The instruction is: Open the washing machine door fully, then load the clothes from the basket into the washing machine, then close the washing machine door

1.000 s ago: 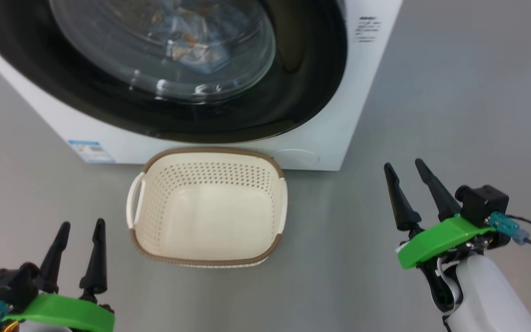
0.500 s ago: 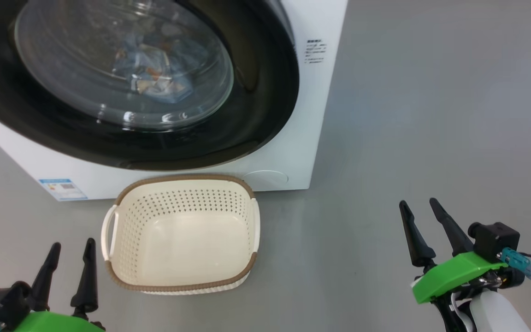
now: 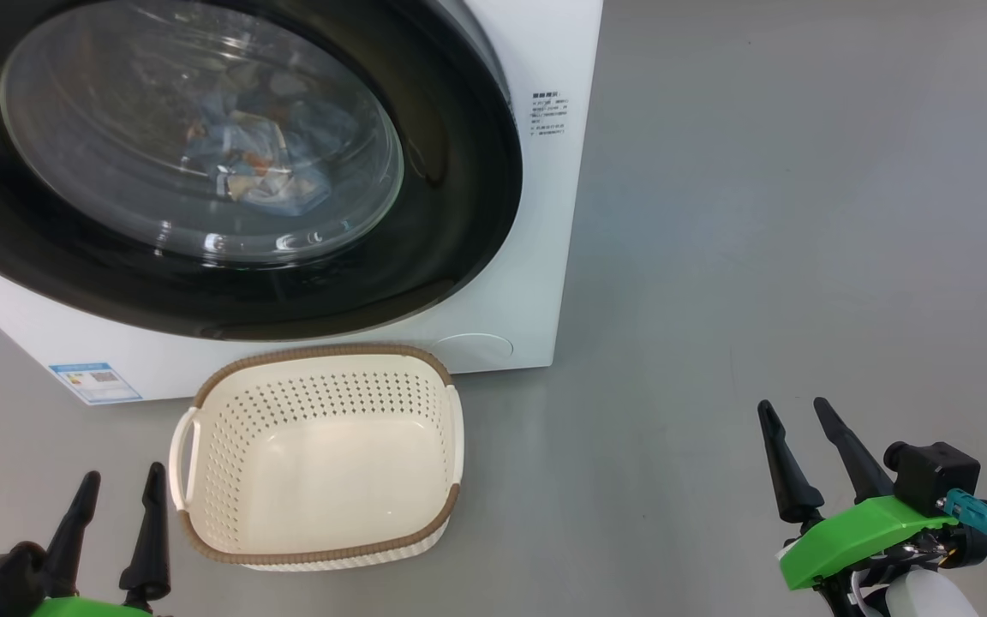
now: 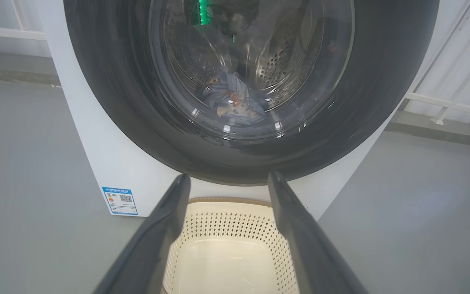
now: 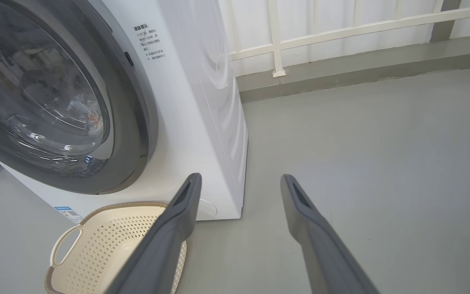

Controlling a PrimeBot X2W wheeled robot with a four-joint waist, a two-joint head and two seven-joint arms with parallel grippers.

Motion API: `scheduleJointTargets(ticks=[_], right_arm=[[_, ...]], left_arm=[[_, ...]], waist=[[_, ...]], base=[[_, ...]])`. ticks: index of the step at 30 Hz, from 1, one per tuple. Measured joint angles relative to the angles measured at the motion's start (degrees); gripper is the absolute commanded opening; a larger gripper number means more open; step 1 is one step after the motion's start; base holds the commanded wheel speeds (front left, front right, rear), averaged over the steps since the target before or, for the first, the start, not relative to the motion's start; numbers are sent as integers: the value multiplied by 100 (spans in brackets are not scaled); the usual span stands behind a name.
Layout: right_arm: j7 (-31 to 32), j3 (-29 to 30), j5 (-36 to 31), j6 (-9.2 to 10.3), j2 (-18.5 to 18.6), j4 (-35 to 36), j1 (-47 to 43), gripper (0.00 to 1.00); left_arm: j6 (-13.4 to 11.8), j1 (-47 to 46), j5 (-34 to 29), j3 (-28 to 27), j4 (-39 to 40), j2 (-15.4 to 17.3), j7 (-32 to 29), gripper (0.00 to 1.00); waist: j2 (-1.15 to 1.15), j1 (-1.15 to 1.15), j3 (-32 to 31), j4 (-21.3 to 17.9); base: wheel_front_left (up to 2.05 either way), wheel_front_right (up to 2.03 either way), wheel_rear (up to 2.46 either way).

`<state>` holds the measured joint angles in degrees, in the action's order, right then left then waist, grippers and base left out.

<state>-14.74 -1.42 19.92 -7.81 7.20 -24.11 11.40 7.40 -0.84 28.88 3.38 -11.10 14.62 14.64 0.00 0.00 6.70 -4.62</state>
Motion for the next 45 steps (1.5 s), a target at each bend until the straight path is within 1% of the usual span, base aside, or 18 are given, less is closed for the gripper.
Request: scheduleJointTargets(ticks=[13, 14, 18, 20, 26, 29, 45], right_arm=[[0, 34, 0, 0, -33, 32, -3, 100], [1, 30, 0, -1, -37, -19, -3, 0], [8, 26, 0, -2, -118, -285, -117, 0], [16, 25, 36, -2, -164, -339, -205, 0], [115, 38, 370, -2, -165, -309, -213, 0], [185, 52, 533, -2, -166, -286, -213, 0], [443, 201, 1459, -2, -187, -142, -214, 0]], left_arm=[[0, -1, -52, -46, 2, -1, 0, 100], [-2, -2, -43, -31, -43, -27, -2, 0], [-7, 1, -31, 54, -297, -296, -5, 0], [-7, 5, 13, 96, -353, -377, -15, 0], [-7, 5, 291, 78, -353, -386, -112, 0], [-7, 5, 479, 62, -357, -405, -160, 0], [-7, -2, 1285, -22, -386, -492, -412, 0]], waist=[[0, 1, 24, -2], [0, 0, 25, -2], [0, 0, 25, -2], [0, 0, 23, 1], [0, 7, -28, 25], [0, 2, -38, 37], [0, 1, -119, 96]], base=[[0, 0, 0], [0, 0, 0], [0, 0, 0], [0, 0, 0], [0, 0, 0], [0, 0, 0], [0, 0, 0]])
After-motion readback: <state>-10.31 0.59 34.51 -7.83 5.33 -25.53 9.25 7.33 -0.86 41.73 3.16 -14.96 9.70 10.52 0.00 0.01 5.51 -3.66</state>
